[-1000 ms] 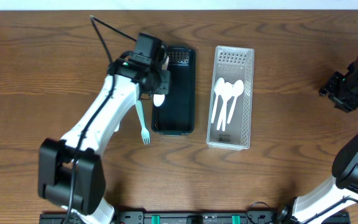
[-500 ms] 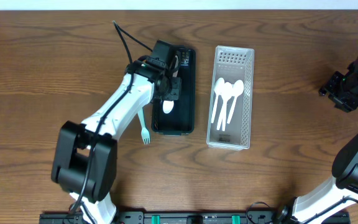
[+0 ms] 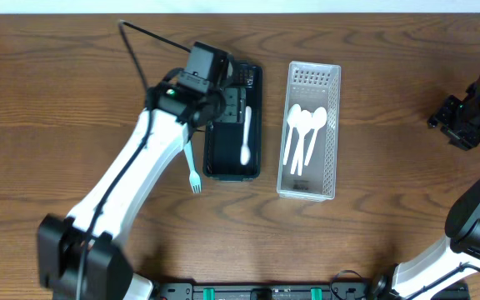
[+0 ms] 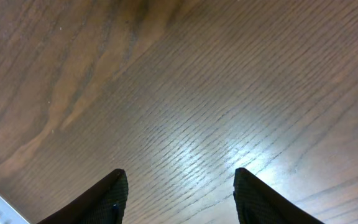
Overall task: Pack container
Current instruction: 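Grasp a white fork with the left gripper and place it in the black tray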
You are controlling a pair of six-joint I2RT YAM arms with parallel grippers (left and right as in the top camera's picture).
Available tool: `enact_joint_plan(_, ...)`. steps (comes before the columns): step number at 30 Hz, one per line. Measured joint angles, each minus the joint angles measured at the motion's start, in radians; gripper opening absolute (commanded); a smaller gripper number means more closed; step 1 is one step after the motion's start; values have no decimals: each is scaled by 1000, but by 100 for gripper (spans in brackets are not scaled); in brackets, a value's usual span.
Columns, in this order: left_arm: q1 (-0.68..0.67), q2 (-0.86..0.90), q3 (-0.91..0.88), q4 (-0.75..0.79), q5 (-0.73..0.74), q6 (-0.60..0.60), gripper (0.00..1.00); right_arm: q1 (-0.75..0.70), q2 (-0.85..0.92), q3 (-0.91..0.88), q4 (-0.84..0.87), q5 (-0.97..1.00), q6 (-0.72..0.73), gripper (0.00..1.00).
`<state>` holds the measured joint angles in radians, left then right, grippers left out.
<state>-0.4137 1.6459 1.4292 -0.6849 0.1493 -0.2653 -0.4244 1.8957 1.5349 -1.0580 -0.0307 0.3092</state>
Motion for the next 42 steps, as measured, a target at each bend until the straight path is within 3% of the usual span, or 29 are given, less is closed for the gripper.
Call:
enact_joint_plan(6, 41, -66, 16, -171, -171, 32, 73, 0, 0, 0, 0, 0, 0, 59)
enact_joint_plan(15, 261, 45, -129, -190, -349, 208, 74, 0, 0, 0, 14, 0, 1, 62)
enact_joint_plan(26, 545, 174, -180, -262, -175, 456, 70, 0, 0, 0, 33, 0, 1, 64)
enact_joint_plan(31, 560, 174, -181, -261, -124, 518, 62, 0, 0, 0, 54, 0, 1, 64)
enact_joint_plan(39, 557, 174, -323, -142, -99, 539, 63, 0, 0, 0, 58, 0, 1, 65)
enact_joint_plan(42, 557, 174, -377, -95, -97, 541, 58, 0, 0, 0, 58, 0, 1, 65)
